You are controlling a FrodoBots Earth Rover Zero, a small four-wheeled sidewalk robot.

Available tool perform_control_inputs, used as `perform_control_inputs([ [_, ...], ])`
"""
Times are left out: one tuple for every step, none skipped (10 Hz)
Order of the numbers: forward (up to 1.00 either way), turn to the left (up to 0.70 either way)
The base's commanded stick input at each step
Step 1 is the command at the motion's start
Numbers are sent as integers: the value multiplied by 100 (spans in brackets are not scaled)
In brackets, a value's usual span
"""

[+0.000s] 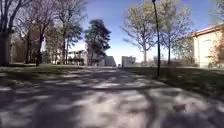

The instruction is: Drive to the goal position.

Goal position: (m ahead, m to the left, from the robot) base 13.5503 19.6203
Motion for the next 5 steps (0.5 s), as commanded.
perform_control_inputs([
  [100, 0],
  [100, 0],
  [100, 0],
  [100, 0],
  [100, 0],
])
